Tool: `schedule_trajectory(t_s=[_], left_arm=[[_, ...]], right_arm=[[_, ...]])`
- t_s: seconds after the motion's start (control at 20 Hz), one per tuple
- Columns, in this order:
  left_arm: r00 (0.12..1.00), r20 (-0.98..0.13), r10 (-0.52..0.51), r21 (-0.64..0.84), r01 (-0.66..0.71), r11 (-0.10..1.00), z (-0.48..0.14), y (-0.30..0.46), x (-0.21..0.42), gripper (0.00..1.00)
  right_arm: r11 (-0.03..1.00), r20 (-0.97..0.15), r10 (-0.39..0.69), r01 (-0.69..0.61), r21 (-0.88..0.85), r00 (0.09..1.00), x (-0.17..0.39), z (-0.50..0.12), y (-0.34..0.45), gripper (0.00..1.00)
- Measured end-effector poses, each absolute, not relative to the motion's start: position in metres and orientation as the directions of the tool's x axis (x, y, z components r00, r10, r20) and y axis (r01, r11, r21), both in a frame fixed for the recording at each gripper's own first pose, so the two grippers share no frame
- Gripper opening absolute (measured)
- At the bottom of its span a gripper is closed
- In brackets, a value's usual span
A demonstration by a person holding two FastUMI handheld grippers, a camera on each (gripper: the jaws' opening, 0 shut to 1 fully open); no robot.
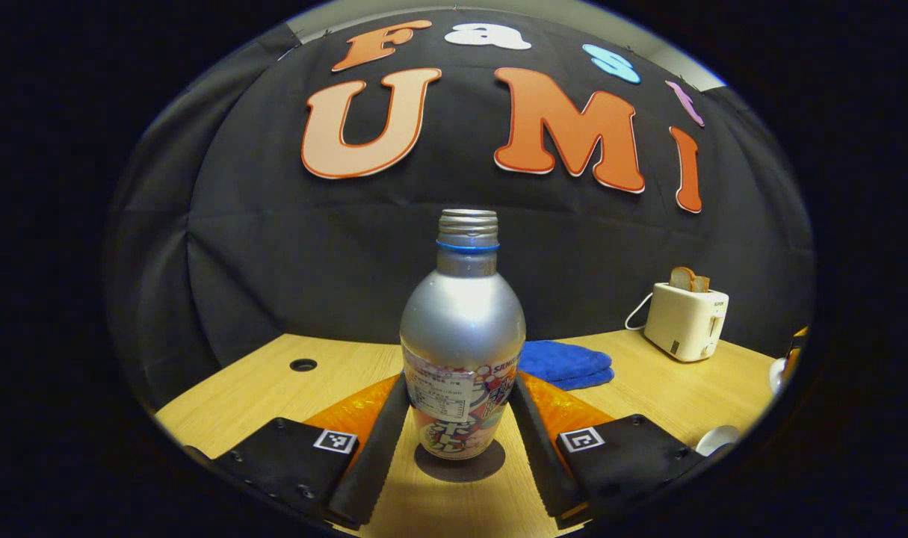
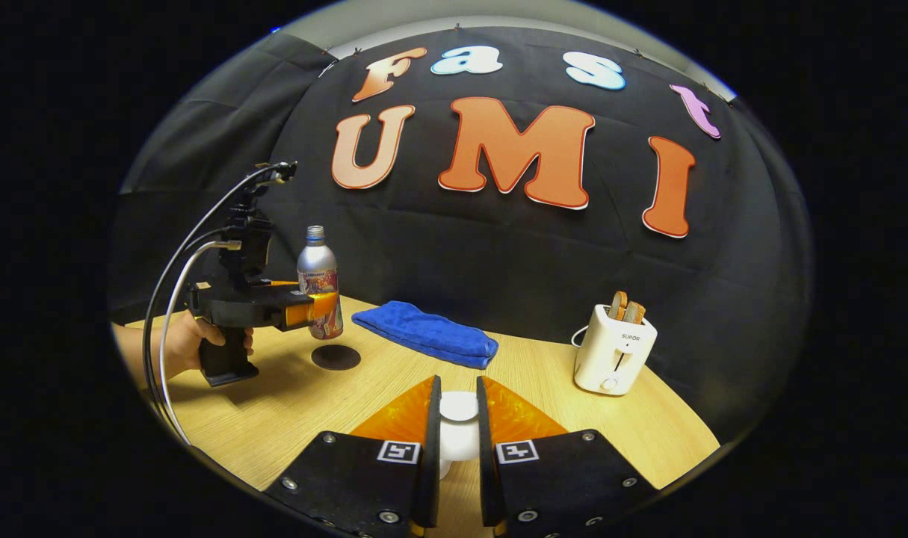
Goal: Open the teacup lid with one hand, grasp the water bottle and pour water into the teacup with the other hand; after pouring, place the water bottle on the coaster and then close the teacup lid.
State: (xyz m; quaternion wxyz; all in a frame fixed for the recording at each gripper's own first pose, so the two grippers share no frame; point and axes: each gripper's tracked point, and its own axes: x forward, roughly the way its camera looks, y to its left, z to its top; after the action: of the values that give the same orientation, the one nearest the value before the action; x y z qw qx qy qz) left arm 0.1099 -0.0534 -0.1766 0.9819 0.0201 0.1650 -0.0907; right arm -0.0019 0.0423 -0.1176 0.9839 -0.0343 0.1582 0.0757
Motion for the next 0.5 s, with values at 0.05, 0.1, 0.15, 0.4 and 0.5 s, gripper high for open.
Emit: schedule_trajectory(t_s=[0.05,0.1,0.15,0.4,0.5], left_arm=[[0.923,-0.343,-0.174,0.005,0.187,0.982,-0.184,-0.053,0.110,0.83],[0.918,-0.357,-0.172,0.004,0.186,0.983,-0.189,-0.053,0.111,0.83],[0.913,-0.369,-0.176,0.000,0.190,0.982,-0.194,-0.053,0.110,0.83],[0.882,-0.430,-0.193,-0.003,0.212,0.977,-0.222,-0.057,0.112,0.83],[0.882,-0.431,-0.192,-0.003,0.211,0.977,-0.224,-0.058,0.114,0.80]], right_arm=[[0.986,-0.316,0.137,-0.160,-0.048,0.939,0.000,-0.119,0.042,0.23],[0.986,-0.316,0.136,-0.160,-0.052,0.939,0.002,-0.121,0.041,0.23],[0.985,-0.327,0.140,-0.165,-0.049,0.935,0.003,-0.127,0.042,0.23],[0.985,-0.352,0.153,-0.173,-0.026,0.923,0.010,-0.140,0.047,0.23],[0.985,-0.358,0.155,-0.174,-0.022,0.921,0.012,-0.142,0.045,0.23]])
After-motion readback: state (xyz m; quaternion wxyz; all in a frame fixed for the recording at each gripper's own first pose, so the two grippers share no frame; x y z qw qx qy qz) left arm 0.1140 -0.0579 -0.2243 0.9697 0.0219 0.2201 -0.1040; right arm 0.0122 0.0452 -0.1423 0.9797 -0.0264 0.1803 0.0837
